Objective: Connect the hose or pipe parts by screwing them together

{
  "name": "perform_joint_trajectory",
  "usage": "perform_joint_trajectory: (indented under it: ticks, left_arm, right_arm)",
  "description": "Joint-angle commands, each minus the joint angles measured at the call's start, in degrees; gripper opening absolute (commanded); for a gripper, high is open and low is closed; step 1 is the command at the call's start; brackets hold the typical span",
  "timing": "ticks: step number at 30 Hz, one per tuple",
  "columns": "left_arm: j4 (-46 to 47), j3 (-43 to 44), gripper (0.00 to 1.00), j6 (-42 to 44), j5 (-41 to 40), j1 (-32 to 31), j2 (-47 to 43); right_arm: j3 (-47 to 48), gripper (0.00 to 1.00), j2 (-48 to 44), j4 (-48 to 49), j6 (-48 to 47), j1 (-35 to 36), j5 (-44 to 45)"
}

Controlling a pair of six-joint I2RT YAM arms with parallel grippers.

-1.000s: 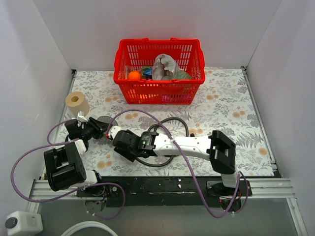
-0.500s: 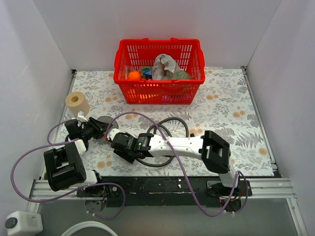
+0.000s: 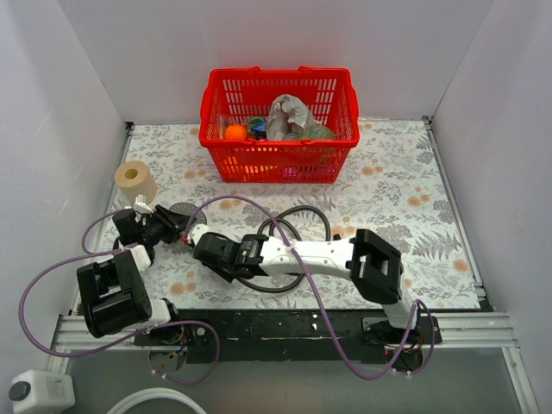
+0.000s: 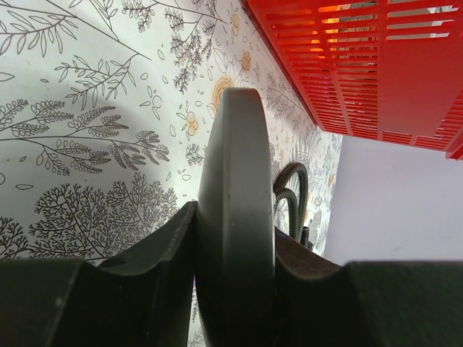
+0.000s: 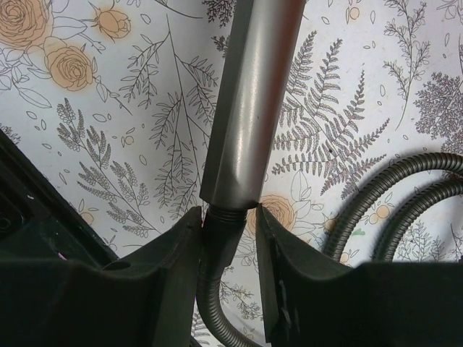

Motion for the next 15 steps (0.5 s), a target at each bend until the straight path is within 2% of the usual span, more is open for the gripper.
perform_joint_trajectory:
  ticks: [1, 15]
  left_arm:
    - [1.19, 1.70, 0.00, -0.64, 2.76, 0.21, -2.83]
    - [1.19, 1.96, 0.00, -0.90, 2.85, 0.21, -2.66]
  right_arm:
    - [-0.28, 0.41, 1.54, 1.63, 0.89, 0.08, 1.90]
    - [-1.69, 0.47, 1.37, 0.57, 1.68, 0.08, 3.04]
